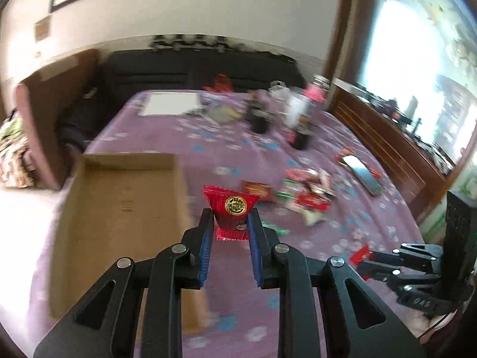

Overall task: Organize snacks
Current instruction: 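Carry both snacks over the cardboard box and open both tools to drop them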

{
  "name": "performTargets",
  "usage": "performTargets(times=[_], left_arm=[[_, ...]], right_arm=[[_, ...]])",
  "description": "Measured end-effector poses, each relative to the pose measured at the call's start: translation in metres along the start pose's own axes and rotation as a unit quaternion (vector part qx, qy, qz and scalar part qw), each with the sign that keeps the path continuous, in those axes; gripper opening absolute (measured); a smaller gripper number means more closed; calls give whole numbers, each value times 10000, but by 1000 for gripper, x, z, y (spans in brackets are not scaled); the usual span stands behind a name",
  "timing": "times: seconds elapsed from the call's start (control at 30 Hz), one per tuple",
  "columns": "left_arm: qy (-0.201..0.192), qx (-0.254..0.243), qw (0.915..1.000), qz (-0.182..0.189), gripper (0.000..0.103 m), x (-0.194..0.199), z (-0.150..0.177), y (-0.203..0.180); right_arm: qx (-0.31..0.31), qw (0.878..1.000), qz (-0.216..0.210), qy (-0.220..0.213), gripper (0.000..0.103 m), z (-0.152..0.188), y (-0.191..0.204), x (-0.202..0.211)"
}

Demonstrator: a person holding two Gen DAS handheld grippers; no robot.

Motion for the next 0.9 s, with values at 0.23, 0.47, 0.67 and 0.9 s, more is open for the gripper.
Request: performTargets(times=[0.23,0.47,0.67,0.9], left_arm=[[222,350,9973,-613,20,-7,-2,92],[583,1158,9904,-477,20,-71,8,157],[872,1516,9837,-412,20,-121,20,175],[960,1441,9821,-738,21,-145,21,182]], right_arm=[[126,9966,-800,147,20,-59,81,-43],[280,9958,-790,363,20,-117,138,-141],[356,9964,-260,727,20,-131,140,-235],[282,9948,-148,971,20,-126,127,-284]])
Point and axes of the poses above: each gripper's, at about its wrist camera, not at the fingertips, and x roughly against the way its jaws point, y to its left, z to its underside, the point moved 9 cm from there along -x, roughly the way its jaws point, and after that the axes turned 11 degrees about -x, right-handed, at the moved point
